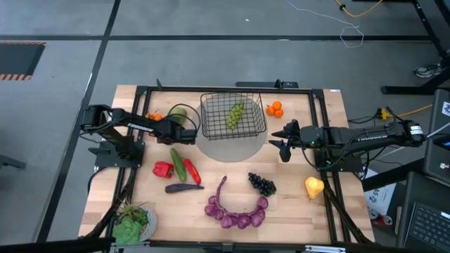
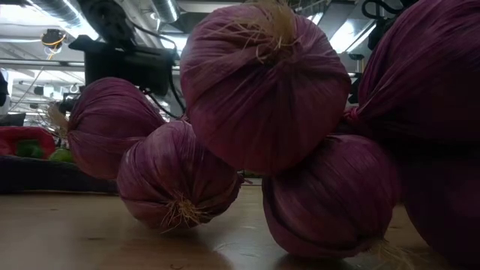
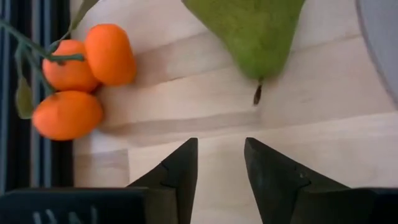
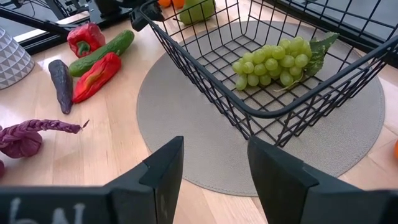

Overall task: Build produce basket
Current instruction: Put the green pear into the black wire basket

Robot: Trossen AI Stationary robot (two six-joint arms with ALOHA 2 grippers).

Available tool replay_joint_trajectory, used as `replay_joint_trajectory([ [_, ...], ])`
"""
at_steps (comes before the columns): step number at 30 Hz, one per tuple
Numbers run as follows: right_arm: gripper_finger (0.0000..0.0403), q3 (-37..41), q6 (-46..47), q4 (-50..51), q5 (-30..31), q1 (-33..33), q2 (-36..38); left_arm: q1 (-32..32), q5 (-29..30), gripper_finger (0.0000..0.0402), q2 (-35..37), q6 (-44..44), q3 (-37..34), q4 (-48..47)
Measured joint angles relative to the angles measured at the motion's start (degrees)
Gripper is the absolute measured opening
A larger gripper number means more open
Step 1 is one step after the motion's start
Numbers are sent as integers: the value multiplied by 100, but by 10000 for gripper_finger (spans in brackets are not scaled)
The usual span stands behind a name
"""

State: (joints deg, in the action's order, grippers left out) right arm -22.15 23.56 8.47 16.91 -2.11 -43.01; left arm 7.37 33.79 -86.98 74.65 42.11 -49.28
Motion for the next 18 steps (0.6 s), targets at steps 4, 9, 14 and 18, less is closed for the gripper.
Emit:
replay_joint_trajectory([
  [4, 181, 0, 22, 0, 0, 0, 1, -148, -93, 129, 239, 219, 7, -339],
  [9, 181, 0, 28, -6, 0, 0, 1, -536, -194, 128, 882, 578, 49, -705],
  [14, 181, 0, 39, -53, 0, 0, 1, -1073, 436, 129, 1595, 576, 114, -685],
  [18, 181, 0, 39, -52, 0, 0, 1, -1386, 1233, 130, 1731, 331, 111, -685],
])
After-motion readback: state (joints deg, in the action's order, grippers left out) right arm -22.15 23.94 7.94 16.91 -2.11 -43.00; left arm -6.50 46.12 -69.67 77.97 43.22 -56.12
